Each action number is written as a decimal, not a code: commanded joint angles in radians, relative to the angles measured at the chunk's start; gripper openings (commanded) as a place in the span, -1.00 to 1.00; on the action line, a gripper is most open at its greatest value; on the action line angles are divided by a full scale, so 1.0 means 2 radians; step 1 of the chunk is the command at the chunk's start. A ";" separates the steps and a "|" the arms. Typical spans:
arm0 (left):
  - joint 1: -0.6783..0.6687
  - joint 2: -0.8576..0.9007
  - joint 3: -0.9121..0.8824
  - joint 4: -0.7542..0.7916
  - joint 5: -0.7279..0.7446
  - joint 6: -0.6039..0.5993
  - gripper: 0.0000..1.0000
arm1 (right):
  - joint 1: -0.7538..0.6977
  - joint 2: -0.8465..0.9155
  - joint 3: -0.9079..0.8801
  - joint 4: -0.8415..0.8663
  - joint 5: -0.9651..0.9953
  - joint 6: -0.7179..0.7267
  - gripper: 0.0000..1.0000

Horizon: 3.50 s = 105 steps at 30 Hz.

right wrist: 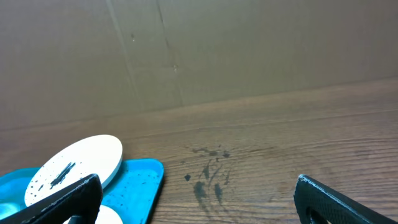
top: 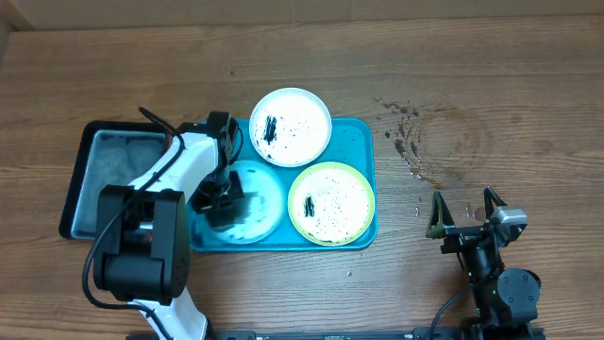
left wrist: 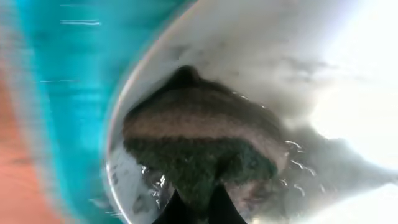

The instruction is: Clean dirty plates on tray and stack at the side

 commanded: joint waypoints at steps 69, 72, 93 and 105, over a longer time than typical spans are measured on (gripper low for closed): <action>0.052 -0.203 0.193 -0.165 0.057 0.027 -0.92 | 0.010 0.649 0.657 -0.379 -0.528 0.076 0.99; 0.052 -0.203 0.193 -0.165 0.057 0.027 -0.91 | 0.071 0.694 0.665 -0.408 -0.429 0.064 0.99; 0.051 -0.203 0.193 -0.167 0.057 0.027 -0.92 | 0.283 0.881 0.701 -0.349 -0.055 0.134 0.33; 0.051 -0.203 0.193 -0.167 0.057 0.027 -0.92 | 0.298 0.968 0.701 -0.318 -0.018 0.162 0.06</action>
